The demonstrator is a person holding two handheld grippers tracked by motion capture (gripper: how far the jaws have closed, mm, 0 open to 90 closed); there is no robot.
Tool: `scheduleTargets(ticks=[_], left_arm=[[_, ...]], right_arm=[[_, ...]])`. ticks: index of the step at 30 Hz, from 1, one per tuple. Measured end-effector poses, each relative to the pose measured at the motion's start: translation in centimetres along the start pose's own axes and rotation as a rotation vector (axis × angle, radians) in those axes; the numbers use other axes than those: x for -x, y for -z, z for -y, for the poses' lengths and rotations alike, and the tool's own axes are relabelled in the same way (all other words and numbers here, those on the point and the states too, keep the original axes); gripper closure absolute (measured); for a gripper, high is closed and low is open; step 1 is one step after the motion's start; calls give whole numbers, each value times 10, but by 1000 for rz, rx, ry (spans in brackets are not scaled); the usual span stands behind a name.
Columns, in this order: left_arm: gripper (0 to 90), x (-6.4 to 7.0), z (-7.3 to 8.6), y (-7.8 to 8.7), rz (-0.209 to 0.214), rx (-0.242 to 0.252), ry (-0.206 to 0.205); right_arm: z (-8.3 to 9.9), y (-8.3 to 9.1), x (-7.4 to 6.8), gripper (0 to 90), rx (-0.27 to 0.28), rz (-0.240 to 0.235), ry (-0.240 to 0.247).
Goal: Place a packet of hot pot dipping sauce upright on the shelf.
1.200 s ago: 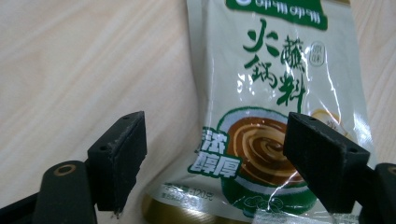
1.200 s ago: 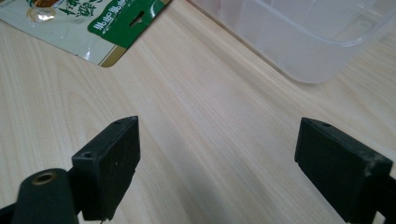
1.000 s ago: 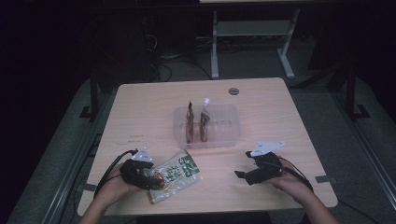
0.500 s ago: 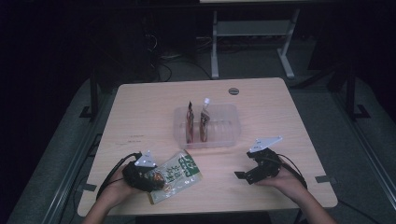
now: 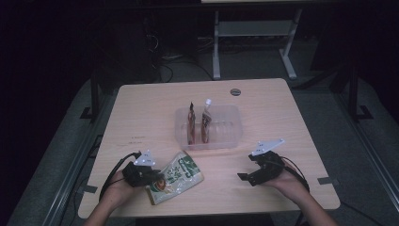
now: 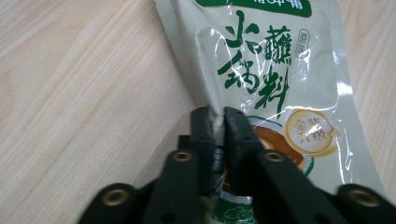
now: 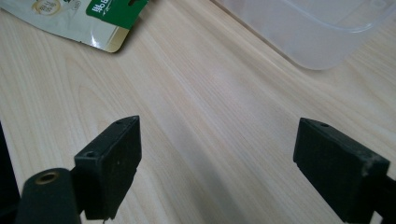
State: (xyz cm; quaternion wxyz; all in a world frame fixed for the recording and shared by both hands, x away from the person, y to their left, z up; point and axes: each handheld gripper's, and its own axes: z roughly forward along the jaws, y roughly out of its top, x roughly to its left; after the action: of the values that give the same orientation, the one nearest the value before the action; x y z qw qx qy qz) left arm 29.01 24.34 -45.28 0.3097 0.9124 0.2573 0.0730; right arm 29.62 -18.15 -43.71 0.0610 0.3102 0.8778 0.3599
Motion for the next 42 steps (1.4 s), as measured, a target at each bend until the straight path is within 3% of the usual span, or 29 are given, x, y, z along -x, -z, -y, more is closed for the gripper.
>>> scheduleTargets(ticks=[2, 3, 7, 10, 12, 18, 22, 30, 42], left_arm=[[876, 1, -1, 1, 0, -5, -2], [882, -2, -1, 2, 17, 3, 19], [894, -4, 0, 5, 43, 34, 59], [895, -6, -1, 9, 53, 52, 63], [896, -5, -2, 11, 64, 84, 87], [897, -2, -6, 20, 104, 158, 91], [897, 3, -12, 22, 127, 188, 84], [898, 10, -23, 24, 158, 216, 31], [897, 16, -48, 19, 183, 244, -25]], right_arm=[[0, 1, -1, 204, 10, 2, -10], [0, 1, -1, 213, 15, 2, -11], [0, 1, -2, 225, 9, -12, -17], [0, 1, -1, 233, 13, -18, -22], [0, 1, -1, 235, 15, -22, -23], [0, 3, 1, 290, 33, -53, -25], [-1, 5, 2, 291, 53, -81, -35], [-3, 7, 2, 291, 81, -125, -29], [-28, 5, 2, 288, 115, -219, -3]])
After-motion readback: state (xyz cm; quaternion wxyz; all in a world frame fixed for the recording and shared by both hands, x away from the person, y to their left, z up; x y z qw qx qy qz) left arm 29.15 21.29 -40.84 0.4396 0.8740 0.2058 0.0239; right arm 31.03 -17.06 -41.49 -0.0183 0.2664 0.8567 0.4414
